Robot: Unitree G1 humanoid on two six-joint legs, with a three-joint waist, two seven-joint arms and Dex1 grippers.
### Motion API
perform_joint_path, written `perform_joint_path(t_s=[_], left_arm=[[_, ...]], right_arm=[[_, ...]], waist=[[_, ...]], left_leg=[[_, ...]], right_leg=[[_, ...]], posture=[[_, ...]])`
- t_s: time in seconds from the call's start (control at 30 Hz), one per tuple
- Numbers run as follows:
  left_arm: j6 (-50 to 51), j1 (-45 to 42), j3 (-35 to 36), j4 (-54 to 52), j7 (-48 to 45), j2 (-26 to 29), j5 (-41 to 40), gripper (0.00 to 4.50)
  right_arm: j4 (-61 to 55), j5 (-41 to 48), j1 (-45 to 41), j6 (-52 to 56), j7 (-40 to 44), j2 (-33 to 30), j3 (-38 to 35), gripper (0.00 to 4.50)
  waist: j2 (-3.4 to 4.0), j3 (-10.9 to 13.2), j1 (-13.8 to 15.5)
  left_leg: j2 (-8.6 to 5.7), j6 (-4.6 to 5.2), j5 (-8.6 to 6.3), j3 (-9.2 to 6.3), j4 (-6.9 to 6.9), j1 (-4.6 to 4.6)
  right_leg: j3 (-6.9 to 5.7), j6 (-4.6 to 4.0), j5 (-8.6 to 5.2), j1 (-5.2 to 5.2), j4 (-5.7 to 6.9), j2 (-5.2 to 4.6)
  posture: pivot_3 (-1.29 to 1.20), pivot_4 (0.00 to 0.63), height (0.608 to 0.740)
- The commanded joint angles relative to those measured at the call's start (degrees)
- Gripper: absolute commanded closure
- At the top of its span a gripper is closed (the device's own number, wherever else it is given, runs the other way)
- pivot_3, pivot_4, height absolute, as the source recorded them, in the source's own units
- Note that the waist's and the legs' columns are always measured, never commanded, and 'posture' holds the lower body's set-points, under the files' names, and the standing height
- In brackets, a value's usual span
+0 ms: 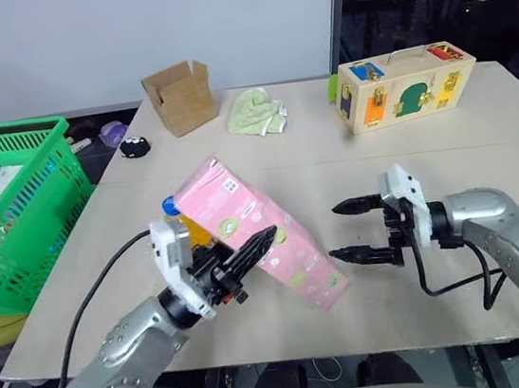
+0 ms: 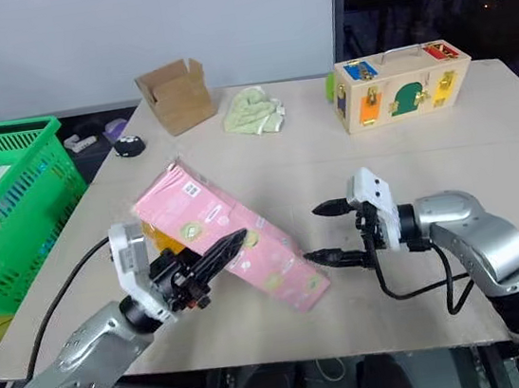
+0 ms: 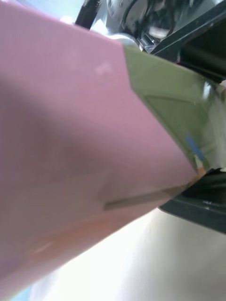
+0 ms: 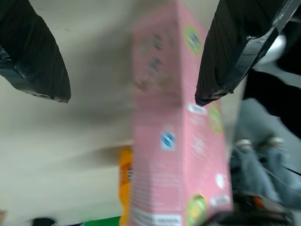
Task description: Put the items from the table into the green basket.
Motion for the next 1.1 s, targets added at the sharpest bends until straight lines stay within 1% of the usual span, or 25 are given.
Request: perform_joint_path(t_s=[0.03,0.17,0.3,0.37,0.43,0.53,0.63,0.67,0.7,0.77,0.8,0.87,0.97,1.0,1.03,1.1], left_arm=[[-4.01,4.27,3.08,-5.79,0.21,0.92,6.74,2.61],[-5.01,7.9,4.77,-8.55,2.23,0.18,9.02,2.61],[-6.73,14.66,10.62,-11.12,6.92,-3.49,9.7,2.61],[-7.65,17.51,12.65,-12.29,8.37,-5.19,9.91,2.61],[-9.09,22.47,15.08,-14.87,9.68,-7.68,10.23,2.61],[-13.23,28.73,16.42,-16.18,10.24,-9.63,10.92,2.61],[-20.2,35.72,18.0,-16.19,10.95,-11.59,10.68,2.61],[-22.02,37.55,19.43,-16.19,11.23,-12.22,9.98,2.61],[-23.11,38.78,22.87,-16.19,12.05,-12.62,7.85,2.61],[-23.57,39.93,28.68,-16.19,13.36,-12.21,4.52,2.61],[-23.21,39.41,33.17,-14.76,14.36,-10.06,2.04,2.61],[-22.15,38.29,39.29,-12.11,15.75,-6.21,-1.93,2.61],[-15.91,32.08,50.96,-0.31,19.84,7.09,-8.33,2.61],[-14.12,30.36,53.14,2.74,20.3,10.26,-9.25,2.61],[-11.91,26.92,54.87,8.14,20.4,14.77,-10.78,2.61],[-8.99,19.68,56.01,20.71,15.68,24.74,-8.92,2.61]], right_arm=[[-1.04,-1.23,-0.62,-5.41,-1.39,1.37,-1.74,0.03],[-0.05,-1.89,-2.18,-7.94,-1.47,3.61,0.31,0.03],[3.05,-2.42,-5.87,-10.69,0.65,6.62,3.13,0.03],[4.84,-2.52,-7.28,-11.67,1.74,7.67,4.1,0.03],[7.52,-3.0,-8.82,-13.46,4.22,8.84,5.86,0.03],[11.17,-3.5,-10.62,-15.62,6.82,10.33,7.31,0.03],[14.89,-3.71,-13.32,-17.67,8.14,12.76,7.81,0.03],[15.79,-3.7,-14.54,-17.75,7.62,13.91,7.62,0.03],[16.37,-3.66,-16.16,-17.71,6.49,15.4,7.25,0.03],[17.18,-3.81,-18.5,-16.8,3.71,17.72,6.33,0.03],[17.43,-4.3,-19.92,-16.07,1.04,19.08,5.66,0.03],[17.45,-4.92,-21.68,-15.17,-2.0,20.66,5.16,0.03],[14.23,-4.01,-25.02,-10.64,-8.04,23.32,3.98,0.03],[13.27,-3.61,-25.6,-9.56,-9.06,23.78,3.76,0.03],[11.92,-3.14,-26.06,-8.24,-10.24,24.32,3.58,0.03],[8.79,-2.17,-26.58,-5.57,-12.65,25.13,3.2,0.03]], waist=[[-0.01,0.01,0.22],[-0.02,0.01,1.22],[-0.08,0.03,2.47],[-0.11,0.04,3.82],[-0.18,0.02,5.8],[-0.31,-0.02,8.82],[-0.31,0.0,13.23],[-0.31,0.01,14.4],[-0.36,0.0,16.1],[-0.39,0.02,18.88],[-0.39,0.02,20.67],[-0.43,0.0,24.14],[-0.57,-0.15,29.29],[-0.59,-0.16,30.83],[-0.6,-0.17,32.12],[-0.51,-0.13,33.54]], left_leg=[[0.05,0.0,0.0,0.05,0.0,0.03],[0.16,-0.02,0.0,0.04,0.0,0.12],[0.2,-0.03,-0.01,0.05,-0.01,0.12],[0.22,-0.06,-0.03,-0.01,-0.03,0.1],[0.23,-0.1,-0.06,-0.09,-0.03,0.08],[0.29,-0.24,-0.17,-0.13,-0.03,0.03],[0.29,-0.24,-0.2,-0.18,-0.02,-0.13],[0.33,-0.32,-0.25,-0.17,-0.01,-0.18],[0.35,-0.48,-0.35,-0.16,0.02,-0.24],[0.44,-0.52,-0.38,-0.18,0.09,-0.62],[0.49,-0.54,-0.38,-0.16,0.1,-0.79],[0.53,-0.64,-0.44,-0.14,0.1,-0.96],[0.6,-0.84,-0.54,-0.22,0.15,-1.4],[0.67,-0.98,-0.53,-0.23,0.16,-1.73],[0.7,-1.11,-0.53,-0.27,0.16,-1.84],[0.74,-1.3,-0.63,-0.15,0.16,-1.85]], right_leg=[[0.03,-0.05,0.03,0.0,0.0,0.04],[0.0,-0.08,0.05,0.05,0.0,0.15],[0.08,-0.09,0.06,0.02,-0.01,0.13],[0.02,-0.1,0.06,0.0,-0.04,0.15],[-0.05,-0.14,0.08,-0.01,-0.06,0.21],[-0.11,-0.14,0.08,-0.02,-0.24,0.2],[-0.25,-0.06,0.03,-0.11,-0.32,0.21],[-0.27,0.02,-0.02,-0.15,-0.36,0.21],[-0.27,0.05,-0.04,-0.2,-0.37,0.23],[-0.41,0.07,-0.04,-0.55,-0.35,0.34],[-0.46,0.06,-0.03,-0.74,-0.33,0.4],[-0.66,0.05,-0.02,-0.93,-0.31,0.46],[-1.22,0.05,-0.04,-1.21,-0.32,0.53],[-1.39,0.07,-0.02,-1.52,-0.32,0.61],[-1.51,0.18,0.05,-1.62,-0.29,0.62],[-1.56,0.19,0.05,-1.66,-0.28,0.59]], posture=[[0.16,0.0,0.74],[0.24,0.0,0.74],[0.33,0.0,0.74],[0.41,0.0,0.74],[0.45,0.0,0.74],[0.54,0.0,0.74],[0.61,0.0,0.74],[0.62,0.0,0.74],[0.64,0.0,0.74],[0.65,0.0,0.74],[0.65,0.0,0.74],[0.64,0.0,0.74],[0.61,0.0,0.74],[0.61,0.0,0.74],[0.58,0.0,0.74],[0.54,0.0,0.74]])
